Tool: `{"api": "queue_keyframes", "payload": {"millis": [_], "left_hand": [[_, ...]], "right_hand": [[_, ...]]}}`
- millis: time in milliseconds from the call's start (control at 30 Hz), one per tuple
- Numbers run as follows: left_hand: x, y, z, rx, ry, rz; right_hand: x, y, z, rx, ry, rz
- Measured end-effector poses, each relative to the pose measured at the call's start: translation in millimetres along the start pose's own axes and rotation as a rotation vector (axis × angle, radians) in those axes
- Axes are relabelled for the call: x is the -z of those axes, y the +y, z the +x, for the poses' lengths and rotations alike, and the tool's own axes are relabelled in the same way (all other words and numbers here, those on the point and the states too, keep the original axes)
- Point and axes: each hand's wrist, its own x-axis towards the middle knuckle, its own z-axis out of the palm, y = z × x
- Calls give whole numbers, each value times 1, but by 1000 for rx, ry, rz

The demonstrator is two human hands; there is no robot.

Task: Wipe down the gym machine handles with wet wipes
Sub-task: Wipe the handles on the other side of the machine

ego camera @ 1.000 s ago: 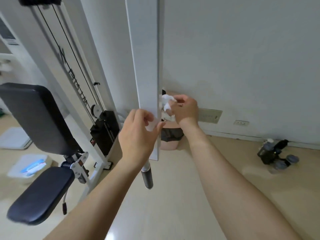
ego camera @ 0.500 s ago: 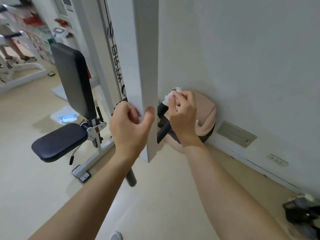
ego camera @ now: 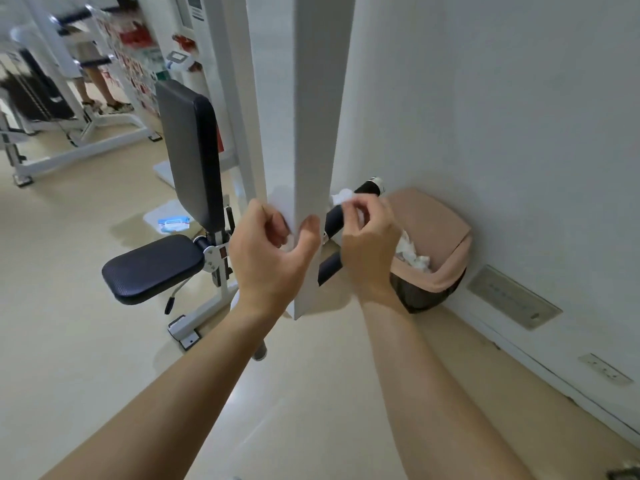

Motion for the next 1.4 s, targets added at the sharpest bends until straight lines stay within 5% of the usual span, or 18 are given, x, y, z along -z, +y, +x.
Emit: {"api": "queue_keyframes", "payload": {"millis": [300, 533, 667, 1000, 1400], "left_hand": [[1, -17, 13, -74, 3, 15], [-4, -21, 12, -131, 24, 4], [-5, -21, 13, -157, 38, -2], [-8, -27, 18, -186, 71, 16], [-8, -29, 19, -197, 93, 24]], "right_hand": [[-1, 10, -12, 177, -253, 23], [5, 29, 8, 375, -63, -170], [8, 38, 29, 310, -96, -106], [-26, 20, 36, 44, 181, 29], [-26, 3, -11, 344, -112, 36]]}}
